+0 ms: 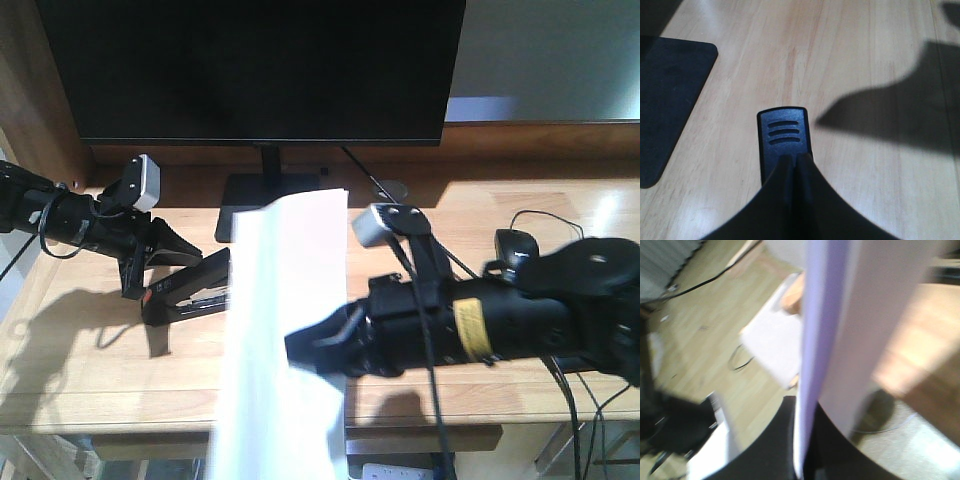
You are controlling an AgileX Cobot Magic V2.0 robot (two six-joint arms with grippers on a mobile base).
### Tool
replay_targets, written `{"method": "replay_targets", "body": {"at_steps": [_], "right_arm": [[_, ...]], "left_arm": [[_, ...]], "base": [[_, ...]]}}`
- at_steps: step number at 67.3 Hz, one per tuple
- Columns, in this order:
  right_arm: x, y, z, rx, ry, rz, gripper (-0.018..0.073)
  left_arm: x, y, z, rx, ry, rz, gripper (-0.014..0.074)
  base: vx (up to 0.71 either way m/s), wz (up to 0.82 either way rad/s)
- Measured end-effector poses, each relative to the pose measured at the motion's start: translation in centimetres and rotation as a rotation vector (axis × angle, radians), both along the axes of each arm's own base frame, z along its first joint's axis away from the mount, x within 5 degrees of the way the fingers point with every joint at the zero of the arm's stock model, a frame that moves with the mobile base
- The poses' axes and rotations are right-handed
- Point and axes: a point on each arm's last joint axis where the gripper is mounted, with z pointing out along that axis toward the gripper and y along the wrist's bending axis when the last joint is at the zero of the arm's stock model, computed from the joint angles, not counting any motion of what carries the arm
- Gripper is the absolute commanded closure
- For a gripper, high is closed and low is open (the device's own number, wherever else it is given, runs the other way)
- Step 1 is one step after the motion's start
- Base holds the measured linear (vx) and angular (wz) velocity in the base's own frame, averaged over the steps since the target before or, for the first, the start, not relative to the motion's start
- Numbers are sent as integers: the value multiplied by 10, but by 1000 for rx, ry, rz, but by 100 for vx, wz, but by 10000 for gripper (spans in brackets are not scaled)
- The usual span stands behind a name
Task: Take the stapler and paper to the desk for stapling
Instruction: 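Swing the held paper down toward the stapler with the right gripper, then lay the paper flat beside the stapler and open the right gripper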
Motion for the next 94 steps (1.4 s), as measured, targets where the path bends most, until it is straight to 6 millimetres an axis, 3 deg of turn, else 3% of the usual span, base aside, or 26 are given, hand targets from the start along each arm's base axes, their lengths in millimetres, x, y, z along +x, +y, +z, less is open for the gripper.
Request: {"method": "replay_targets", "body": {"at_steps": [21, 37, 94], "right_arm": [[43, -2, -55, -195, 10, -269, 561], [62, -2, -95, -284, 81, -379, 561], [112, 25, -103, -244, 58, -434, 561]], "left_arm": [[0, 0, 0, 0, 0, 0, 603], [0, 0, 0, 0, 0, 1, 603], [0, 0, 0, 0, 0, 1, 603]], "base": [[0, 0], [0, 0], [0, 0]]}}
